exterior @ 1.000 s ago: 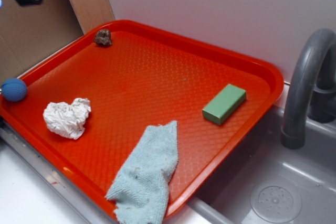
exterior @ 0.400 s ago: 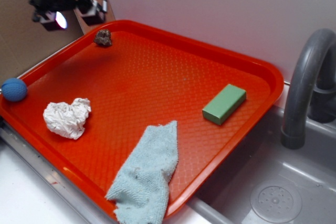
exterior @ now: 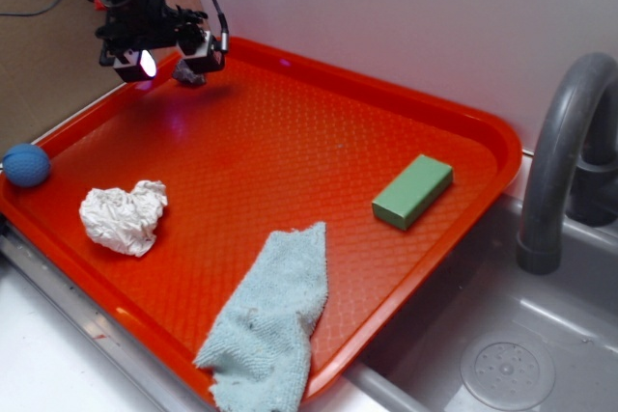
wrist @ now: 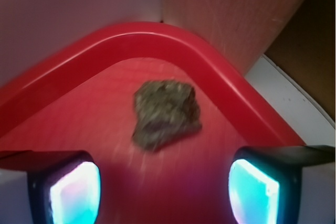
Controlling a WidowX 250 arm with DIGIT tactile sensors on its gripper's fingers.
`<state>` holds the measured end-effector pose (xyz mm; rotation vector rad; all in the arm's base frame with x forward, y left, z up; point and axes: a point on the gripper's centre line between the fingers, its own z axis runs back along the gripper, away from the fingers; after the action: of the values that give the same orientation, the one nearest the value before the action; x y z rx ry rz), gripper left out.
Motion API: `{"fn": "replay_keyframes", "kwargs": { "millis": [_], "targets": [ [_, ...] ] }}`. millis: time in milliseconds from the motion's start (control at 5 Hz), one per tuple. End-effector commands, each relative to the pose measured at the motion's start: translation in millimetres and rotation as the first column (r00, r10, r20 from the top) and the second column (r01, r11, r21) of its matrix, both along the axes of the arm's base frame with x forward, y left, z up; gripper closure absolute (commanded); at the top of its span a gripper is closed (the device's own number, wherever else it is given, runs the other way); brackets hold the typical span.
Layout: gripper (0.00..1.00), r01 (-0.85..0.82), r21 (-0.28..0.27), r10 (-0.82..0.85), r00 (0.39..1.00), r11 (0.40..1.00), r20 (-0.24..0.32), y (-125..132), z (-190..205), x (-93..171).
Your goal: Grab the rock.
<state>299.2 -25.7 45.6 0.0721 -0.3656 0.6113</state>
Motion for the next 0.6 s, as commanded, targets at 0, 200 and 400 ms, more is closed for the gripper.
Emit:
{"fn": "replay_keyframes", "kwargs": {
  "millis": [0,200,400],
  "targets": [
    [0.0,-0.025,0.028,0.024,0.999,0.999,0.039,23.4,3.9,32.3],
    [1.0,-0.003,0.059,0.002,1.0,0.998,0.02,14.5,-2.7,34.1],
    [1.0,0.022,0.058,-0.023,1.0,0.998,0.014,6.6,-1.6,30.1]
  ]
}}
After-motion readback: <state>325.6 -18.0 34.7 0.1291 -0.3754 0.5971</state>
